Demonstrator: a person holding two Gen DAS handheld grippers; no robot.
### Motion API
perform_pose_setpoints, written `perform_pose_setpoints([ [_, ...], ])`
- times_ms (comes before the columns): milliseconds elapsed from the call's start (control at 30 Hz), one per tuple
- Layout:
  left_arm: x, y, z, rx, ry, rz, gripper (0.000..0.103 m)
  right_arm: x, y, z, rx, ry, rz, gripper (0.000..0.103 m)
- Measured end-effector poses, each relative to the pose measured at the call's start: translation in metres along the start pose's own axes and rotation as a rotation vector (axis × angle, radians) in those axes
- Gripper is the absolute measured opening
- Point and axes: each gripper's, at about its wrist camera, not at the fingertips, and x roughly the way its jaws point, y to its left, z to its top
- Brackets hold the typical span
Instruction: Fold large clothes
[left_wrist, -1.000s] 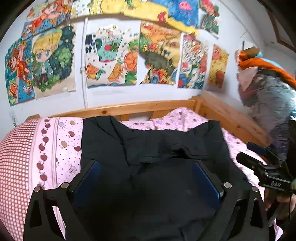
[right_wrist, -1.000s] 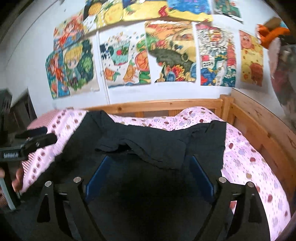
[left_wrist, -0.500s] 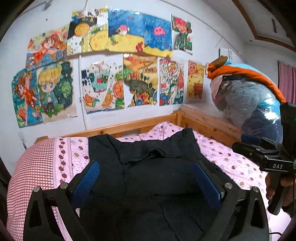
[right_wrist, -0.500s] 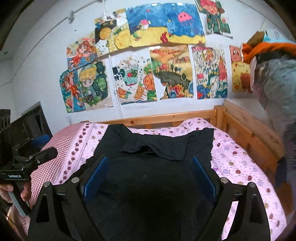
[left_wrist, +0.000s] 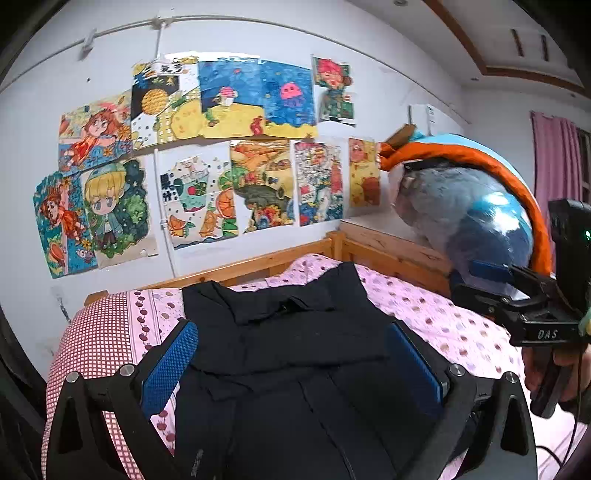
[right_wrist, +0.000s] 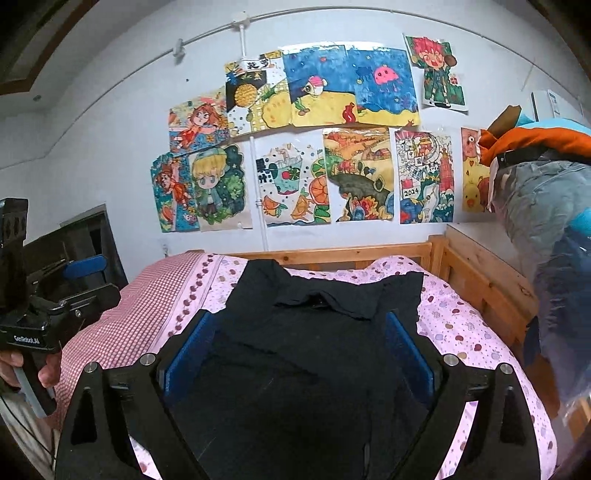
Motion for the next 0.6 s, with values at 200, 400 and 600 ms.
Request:
perform_pose_setpoints([
  [200, -0.017, -0.012, -0.020, 0.056, 0.013, -0.016, 0.103, -0.024, 0.004, -0.023, -0.008, 0.006, -0.009, 0.090],
  [400, -0.017, -0.009, -0.039, 0.046, 0.035, -0.038, 0.103, -0.032, 0.001, -0.040, -0.009, 0.027, -0.017, 0.091],
  [600, -0.003, -0.001, -0.059, 0.062, 0.087, -0.019, 0.103, -0.024, 0.000, -0.060, -0.003, 0.060, -0.016, 0.091],
])
